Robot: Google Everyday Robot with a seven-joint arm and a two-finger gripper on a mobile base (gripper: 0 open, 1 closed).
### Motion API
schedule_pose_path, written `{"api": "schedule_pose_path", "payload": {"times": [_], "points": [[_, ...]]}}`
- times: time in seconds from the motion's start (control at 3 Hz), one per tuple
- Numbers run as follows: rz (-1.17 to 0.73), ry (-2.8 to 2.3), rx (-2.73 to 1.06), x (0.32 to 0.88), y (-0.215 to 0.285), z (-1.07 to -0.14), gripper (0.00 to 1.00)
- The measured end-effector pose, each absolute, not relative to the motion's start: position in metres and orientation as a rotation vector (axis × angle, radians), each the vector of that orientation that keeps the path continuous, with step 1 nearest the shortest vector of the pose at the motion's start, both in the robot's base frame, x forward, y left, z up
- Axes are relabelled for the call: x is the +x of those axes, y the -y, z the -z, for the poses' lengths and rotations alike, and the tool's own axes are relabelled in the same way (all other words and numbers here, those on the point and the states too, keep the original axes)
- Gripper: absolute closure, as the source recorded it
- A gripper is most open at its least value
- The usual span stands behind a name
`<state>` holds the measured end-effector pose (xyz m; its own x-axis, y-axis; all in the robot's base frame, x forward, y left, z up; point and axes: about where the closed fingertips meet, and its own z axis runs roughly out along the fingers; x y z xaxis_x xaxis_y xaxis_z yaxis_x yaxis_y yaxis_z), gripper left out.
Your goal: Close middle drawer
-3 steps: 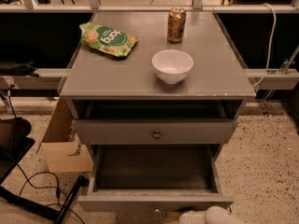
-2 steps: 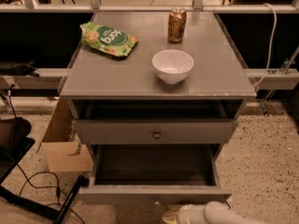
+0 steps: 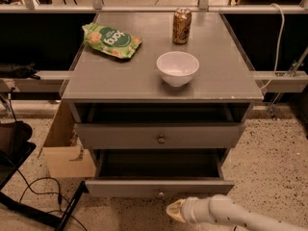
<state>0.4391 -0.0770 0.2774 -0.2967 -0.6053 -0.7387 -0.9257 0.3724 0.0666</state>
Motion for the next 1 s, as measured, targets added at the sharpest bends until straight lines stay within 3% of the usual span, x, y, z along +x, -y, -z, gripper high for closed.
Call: {"api": "schedule_pose_path", "payload": {"times": [0.33, 0.67, 1.0], "points": [[-0.622, -1.974, -1.311, 0.482, 0.074, -0.304, 1.0], [-0.622, -1.974, -1.311, 0.482, 0.074, -0.304, 1.0], [-0.578, -1.955, -1.294, 0.517, 0.075, -0.325, 1.0]]}}
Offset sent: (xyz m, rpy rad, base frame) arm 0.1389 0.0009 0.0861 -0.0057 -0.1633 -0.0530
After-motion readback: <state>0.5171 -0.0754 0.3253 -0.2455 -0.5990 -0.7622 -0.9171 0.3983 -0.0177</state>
